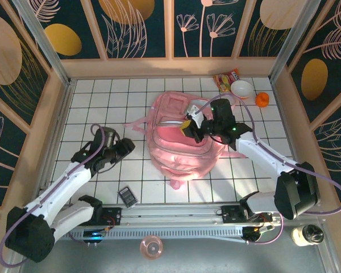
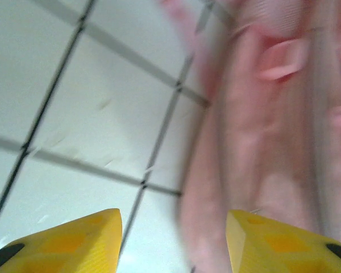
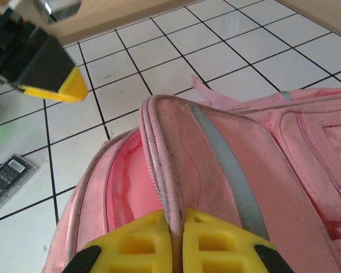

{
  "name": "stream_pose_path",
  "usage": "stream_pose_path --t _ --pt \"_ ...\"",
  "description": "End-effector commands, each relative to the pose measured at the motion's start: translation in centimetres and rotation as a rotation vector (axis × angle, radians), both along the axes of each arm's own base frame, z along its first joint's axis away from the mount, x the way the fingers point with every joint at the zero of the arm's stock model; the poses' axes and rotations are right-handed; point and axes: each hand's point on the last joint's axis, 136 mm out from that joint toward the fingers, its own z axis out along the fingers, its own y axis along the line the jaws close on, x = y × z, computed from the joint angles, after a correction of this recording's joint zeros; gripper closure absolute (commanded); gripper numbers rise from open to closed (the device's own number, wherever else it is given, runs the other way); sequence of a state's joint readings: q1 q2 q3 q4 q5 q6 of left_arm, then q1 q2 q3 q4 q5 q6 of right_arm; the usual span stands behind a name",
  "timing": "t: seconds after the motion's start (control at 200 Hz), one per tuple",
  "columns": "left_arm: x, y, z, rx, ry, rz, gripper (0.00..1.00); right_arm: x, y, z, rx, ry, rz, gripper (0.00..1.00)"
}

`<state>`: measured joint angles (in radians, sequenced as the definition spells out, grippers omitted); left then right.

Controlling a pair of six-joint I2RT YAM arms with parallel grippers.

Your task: Pack the student bag

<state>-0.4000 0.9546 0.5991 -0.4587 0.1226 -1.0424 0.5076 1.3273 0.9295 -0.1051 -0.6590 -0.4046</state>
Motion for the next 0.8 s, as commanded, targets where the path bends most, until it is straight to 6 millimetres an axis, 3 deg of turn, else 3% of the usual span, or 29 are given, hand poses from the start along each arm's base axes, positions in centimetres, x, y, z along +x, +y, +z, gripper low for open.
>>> stream_pose_path --t 0.0,0.175,0.485,0.796 --pt "-5.2 2.2 -4.2 0.019 0.264 0.141 0.49 -0.7 1.4 4.4 0.113 -0.137 0.04 1.0" --pt "-8.9 3.0 -6.2 0.076 0.413 0.099 0.46 -1.3 2.4 3.9 0.132 -0.144 0.068 1.0" --pt "-13.2 1.7 -7.3 0.109 0.578 0.007 0.29 -1.8 3.6 3.2 0.112 -0.148 0.105 1.0" --pt "-15.0 2.4 -8.0 0.18 0.671 0.003 0.25 -1.6 3.3 3.1 0.096 -0.169 0.094 1.0"
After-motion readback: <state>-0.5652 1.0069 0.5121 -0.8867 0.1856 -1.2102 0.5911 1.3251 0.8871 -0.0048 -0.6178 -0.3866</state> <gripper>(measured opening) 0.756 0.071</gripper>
